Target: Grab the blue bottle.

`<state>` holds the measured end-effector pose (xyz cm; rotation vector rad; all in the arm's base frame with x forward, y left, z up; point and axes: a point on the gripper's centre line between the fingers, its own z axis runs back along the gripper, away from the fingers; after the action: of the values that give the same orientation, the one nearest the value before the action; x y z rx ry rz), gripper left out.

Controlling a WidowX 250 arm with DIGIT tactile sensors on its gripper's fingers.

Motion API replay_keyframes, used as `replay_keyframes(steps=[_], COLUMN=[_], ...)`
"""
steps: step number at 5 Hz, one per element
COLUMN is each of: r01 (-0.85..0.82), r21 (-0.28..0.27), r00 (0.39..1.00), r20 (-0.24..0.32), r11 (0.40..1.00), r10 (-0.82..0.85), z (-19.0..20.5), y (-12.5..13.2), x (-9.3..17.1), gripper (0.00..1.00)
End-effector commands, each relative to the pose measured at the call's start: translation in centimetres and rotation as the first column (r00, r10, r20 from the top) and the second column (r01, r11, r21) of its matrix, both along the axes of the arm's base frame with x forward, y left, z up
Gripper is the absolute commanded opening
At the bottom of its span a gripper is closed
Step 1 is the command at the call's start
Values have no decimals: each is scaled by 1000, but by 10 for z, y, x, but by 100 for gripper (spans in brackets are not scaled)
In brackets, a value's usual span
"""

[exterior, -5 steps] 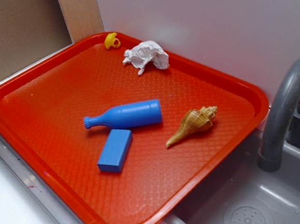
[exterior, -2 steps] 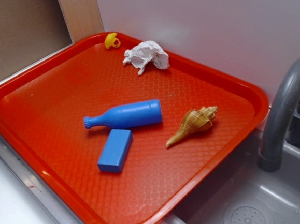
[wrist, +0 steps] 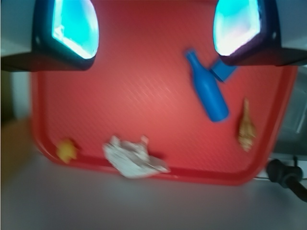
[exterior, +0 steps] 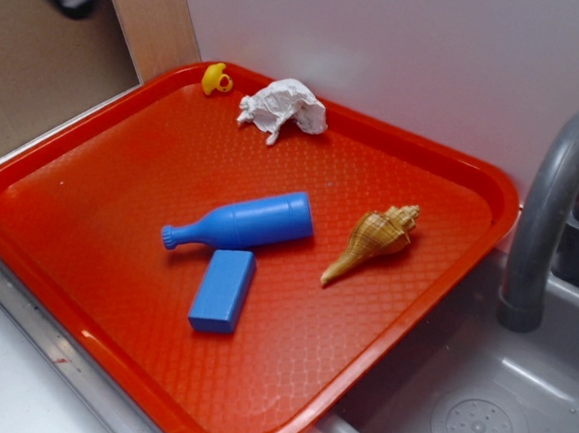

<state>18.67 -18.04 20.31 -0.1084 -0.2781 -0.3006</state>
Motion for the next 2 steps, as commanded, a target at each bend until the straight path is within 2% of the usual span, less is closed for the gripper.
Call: replay_keyframes(steps=[1,2], r01=[87,84], r21=[125,128], r00=[996,995], r20=[-21,-65], r11=[988,988], r10=[-85,-76], z=[-39,-69], y=[-69,-72], x=[15,22], gripper=[100,100])
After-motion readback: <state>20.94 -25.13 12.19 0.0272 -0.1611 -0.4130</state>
